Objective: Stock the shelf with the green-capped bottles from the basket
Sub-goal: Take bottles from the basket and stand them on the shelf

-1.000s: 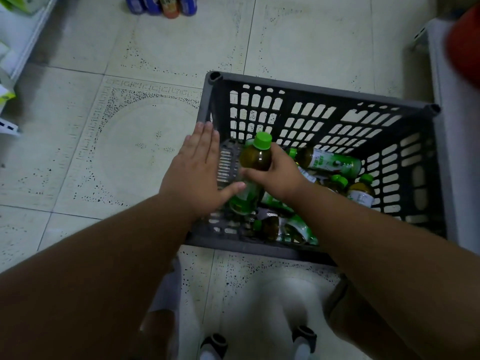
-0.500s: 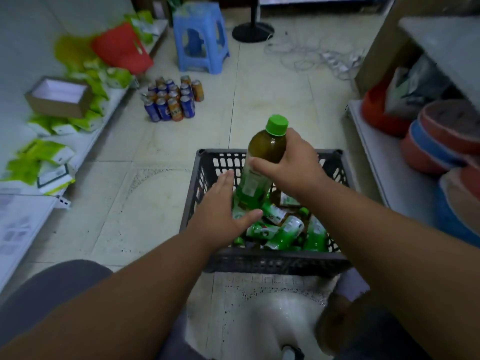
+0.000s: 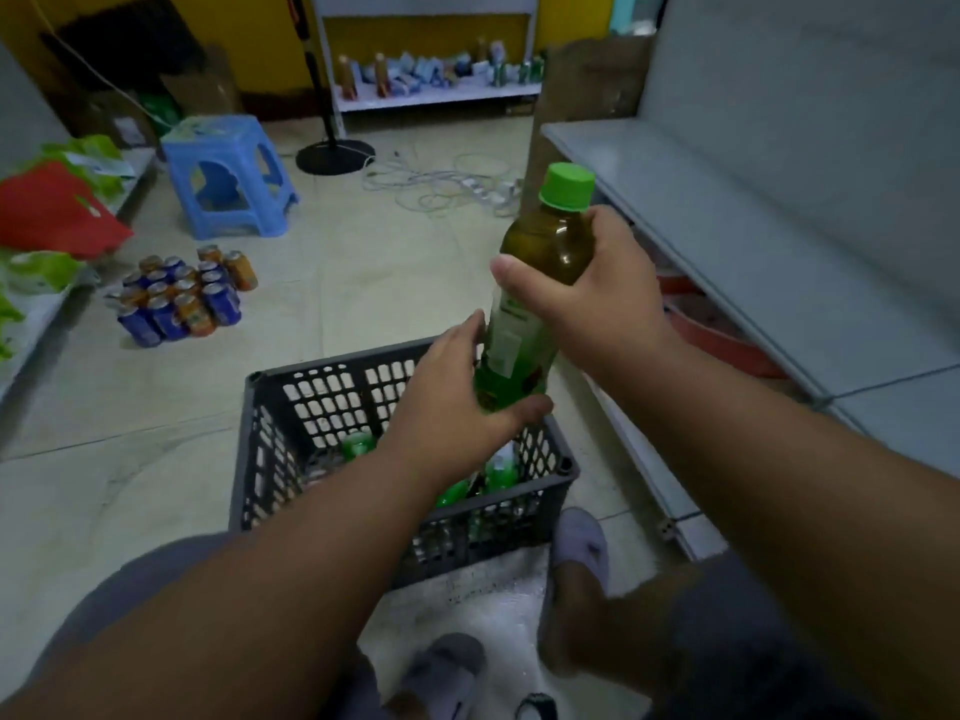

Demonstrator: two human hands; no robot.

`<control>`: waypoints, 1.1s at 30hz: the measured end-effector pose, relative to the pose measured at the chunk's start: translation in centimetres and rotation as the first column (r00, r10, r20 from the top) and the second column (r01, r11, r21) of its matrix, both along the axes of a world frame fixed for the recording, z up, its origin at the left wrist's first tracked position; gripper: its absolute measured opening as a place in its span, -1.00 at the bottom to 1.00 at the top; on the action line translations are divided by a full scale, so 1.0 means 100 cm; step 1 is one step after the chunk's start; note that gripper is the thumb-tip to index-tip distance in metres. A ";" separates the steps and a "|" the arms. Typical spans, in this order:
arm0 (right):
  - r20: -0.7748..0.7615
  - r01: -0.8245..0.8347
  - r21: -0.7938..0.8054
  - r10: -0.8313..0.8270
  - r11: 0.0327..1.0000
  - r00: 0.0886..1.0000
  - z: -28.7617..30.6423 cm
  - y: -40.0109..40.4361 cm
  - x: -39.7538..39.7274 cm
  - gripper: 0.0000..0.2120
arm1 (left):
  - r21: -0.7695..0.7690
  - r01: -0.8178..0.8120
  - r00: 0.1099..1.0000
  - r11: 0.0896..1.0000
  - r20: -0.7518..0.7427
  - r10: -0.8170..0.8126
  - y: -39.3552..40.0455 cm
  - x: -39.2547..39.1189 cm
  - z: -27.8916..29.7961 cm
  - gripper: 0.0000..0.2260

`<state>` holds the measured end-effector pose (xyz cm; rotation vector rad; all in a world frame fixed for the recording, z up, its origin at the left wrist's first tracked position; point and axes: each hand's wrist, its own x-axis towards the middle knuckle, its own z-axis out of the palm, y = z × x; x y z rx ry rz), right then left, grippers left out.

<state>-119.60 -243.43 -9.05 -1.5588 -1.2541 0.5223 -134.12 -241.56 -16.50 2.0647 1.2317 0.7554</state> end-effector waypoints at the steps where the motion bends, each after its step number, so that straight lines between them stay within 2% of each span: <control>1: 0.025 0.043 0.001 -0.043 0.999 0.999 0.008 -0.010 0.009 -0.46 | 0.005 0.047 0.999 0.999 0.021 -0.048 -0.003 0.011 0.004 -0.12; 5: 0.089 0.240 0.046 -0.243 0.970 0.966 0.038 -0.058 0.050 -0.44 | 0.019 0.233 0.966 0.972 0.107 -0.234 -0.018 0.061 0.024 -0.17; 9: 0.079 0.434 0.097 -0.442 0.896 0.894 0.056 -0.115 0.086 -0.49 | 0.026 0.444 0.882 0.896 0.167 -0.441 -0.049 0.117 0.043 -0.26; 12: 0.066 0.574 0.114 -0.583 0.811 0.810 0.059 -0.161 0.113 -0.47 | 0.032 0.585 0.802 0.810 0.126 -0.584 -0.076 0.162 0.048 -0.28; 15: 0.059 0.697 0.108 -0.704 0.709 0.708 0.056 -0.207 0.136 -0.48 | 0.019 0.693 0.718 0.721 0.077 -0.692 -0.103 0.205 0.042 -0.16; 20: 0.070 0.829 0.054 -0.830 0.557 0.553 0.043 -0.271 0.176 -0.50 | 0.006 0.831 0.556 0.556 0.019 -0.831 -0.149 0.275 0.025 -0.12; 23: 0.095 0.886 0.027 -0.883 0.463 0.459 0.033 -0.299 0.204 -0.47 | 0.044 0.876 0.482 0.480 -0.067 -0.873 -0.171 0.319 0.018 -0.10; 27: 0.117 0.937 -0.022 -0.930 0.348 0.348 0.012 -0.324 0.245 -0.43 | 0.023 0.923 0.373 0.383 -0.292 -0.881 -0.190 0.380 -0.001 0.00; 30: 0.138 0.951 -0.090 -0.942 0.295 0.306 -0.004 -0.332 0.273 -0.43 | 0.012 0.944 0.294 0.328 -0.477 -0.829 -0.195 0.419 -0.021 0.03; 33: 0.138 0.953 -0.127 -0.947 0.274 0.291 -0.018 -0.333 0.295 -0.43 | 0.066 0.953 0.275 0.296 -0.600 -0.751 -0.195 0.448 -0.046 0.01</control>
